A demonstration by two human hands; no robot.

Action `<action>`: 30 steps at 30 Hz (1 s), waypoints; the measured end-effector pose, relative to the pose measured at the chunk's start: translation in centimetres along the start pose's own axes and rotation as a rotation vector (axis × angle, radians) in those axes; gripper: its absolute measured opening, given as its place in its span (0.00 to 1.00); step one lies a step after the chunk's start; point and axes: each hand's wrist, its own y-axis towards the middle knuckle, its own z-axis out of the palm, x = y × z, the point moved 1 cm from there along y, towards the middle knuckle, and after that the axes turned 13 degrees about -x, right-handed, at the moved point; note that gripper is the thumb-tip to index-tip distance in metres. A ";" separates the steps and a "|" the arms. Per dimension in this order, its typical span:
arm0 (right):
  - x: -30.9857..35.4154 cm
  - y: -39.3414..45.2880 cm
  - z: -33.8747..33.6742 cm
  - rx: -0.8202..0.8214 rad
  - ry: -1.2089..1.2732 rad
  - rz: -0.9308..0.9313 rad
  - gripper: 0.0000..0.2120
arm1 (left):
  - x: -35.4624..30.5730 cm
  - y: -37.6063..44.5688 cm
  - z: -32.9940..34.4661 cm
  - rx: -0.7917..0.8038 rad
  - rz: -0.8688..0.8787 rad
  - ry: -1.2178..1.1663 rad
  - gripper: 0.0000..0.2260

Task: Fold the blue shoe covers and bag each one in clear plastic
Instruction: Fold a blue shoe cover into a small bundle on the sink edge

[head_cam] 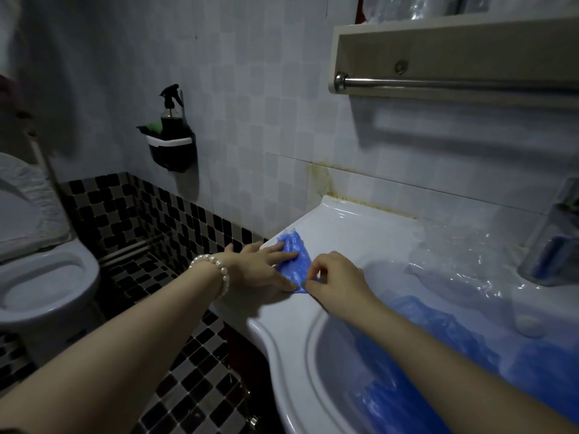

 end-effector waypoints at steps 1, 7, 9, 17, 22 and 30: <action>-0.5 -0.4 -0.1 -0.045 0.164 -0.025 0.10 | 0.0 0.0 0.0 -0.001 0.001 -0.004 0.31; -1.7 0.0 -0.4 0.016 0.144 -0.088 0.04 | 0.2 0.3 0.0 0.009 0.010 -0.013 0.30; -0.8 0.5 -0.5 0.068 -0.058 -0.059 0.04 | 0.3 0.4 -0.1 0.020 -0.001 -0.081 0.27; 1.4 2.6 0.4 0.271 -0.494 0.094 0.12 | 0.3 0.4 0.2 0.001 -0.001 -0.043 0.27; 0.2 1.3 0.2 0.070 -0.130 0.074 0.05 | 0.1 0.4 0.0 0.001 -0.006 -0.049 0.27; -2.2 0.9 -0.8 0.051 0.219 -0.098 0.01 | 0.3 0.4 -0.2 0.040 -0.005 -0.109 0.32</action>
